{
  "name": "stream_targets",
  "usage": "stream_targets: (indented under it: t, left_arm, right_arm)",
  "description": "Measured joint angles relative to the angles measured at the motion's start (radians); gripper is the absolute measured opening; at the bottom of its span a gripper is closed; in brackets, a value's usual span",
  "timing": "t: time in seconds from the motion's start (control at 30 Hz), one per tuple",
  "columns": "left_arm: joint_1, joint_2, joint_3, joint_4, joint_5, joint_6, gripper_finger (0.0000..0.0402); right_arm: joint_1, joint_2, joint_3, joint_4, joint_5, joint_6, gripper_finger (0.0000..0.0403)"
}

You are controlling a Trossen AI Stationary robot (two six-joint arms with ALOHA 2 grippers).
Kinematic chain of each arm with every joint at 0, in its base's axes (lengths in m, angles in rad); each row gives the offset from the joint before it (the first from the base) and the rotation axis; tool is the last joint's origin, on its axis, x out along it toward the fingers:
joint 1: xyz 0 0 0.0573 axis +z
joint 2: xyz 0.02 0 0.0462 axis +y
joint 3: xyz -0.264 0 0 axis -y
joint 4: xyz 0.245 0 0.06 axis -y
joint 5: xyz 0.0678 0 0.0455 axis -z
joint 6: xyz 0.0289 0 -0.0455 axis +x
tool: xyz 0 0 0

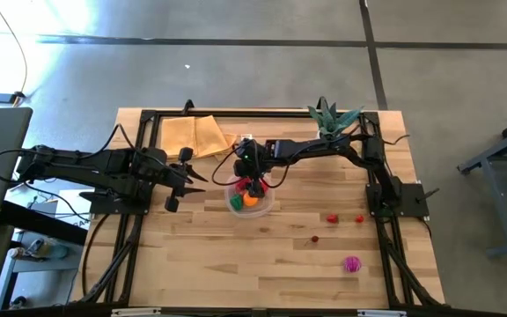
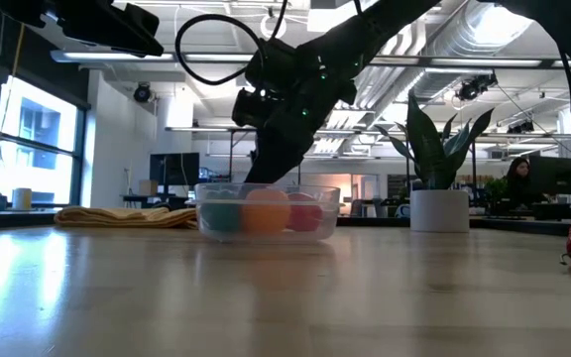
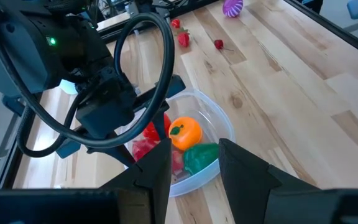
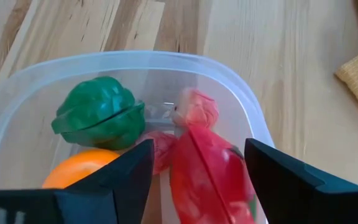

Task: Pick and placing Produce into tupperware
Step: Put the red strawberry into the transparent bin

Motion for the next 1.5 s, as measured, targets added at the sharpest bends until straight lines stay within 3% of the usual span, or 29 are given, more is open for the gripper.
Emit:
stream_targets:
  t: [0.17,0.27,0.53,0.8,0.87,0.97,1.17,1.37,1.5]
  left_arm:
    - [0.000,0.000,0.000,0.000,0.000,0.000,0.0120]
    - [0.000,0.000,0.000,0.000,0.000,0.000,0.0120]
    - [0.000,0.000,0.000,0.000,0.000,0.000,0.0120]
    - [0.000,0.000,0.000,0.000,0.000,0.000,0.0120]
    - [0.000,0.000,0.000,0.000,0.000,0.000,0.0120]
    - [0.000,0.000,0.000,0.000,0.000,0.000,0.0120]
    - [0.000,0.000,0.000,-0.002,-0.003,0.000,0.0120]
    - [0.000,0.000,0.000,-0.002,-0.004,0.000,0.0120]
    - [0.000,0.000,0.000,-0.002,-0.004,0.000,0.0120]
  right_arm:
    - [0.000,-0.001,0.003,-0.020,-0.008,-0.002,0.0243]
    - [0.000,-0.007,0.049,-0.126,-0.006,-0.003,0.0243]
    - [0.001,-0.016,0.384,-0.621,0.032,0.025,0.0243]
    - [0.018,-0.017,0.784,-1.208,0.269,0.246,0.0243]
    - [0.029,-0.040,0.819,-1.190,0.318,0.292,0.0243]
    - [0.044,-0.113,0.820,-1.208,0.257,0.310,0.0243]
    - [0.086,-0.322,0.618,-1.191,0.361,0.510,0.0243]
    - [0.173,-0.608,0.201,-1.185,0.407,0.825,0.0243]
    - [0.252,-0.787,-0.103,-1.091,0.408,1.013,0.0243]
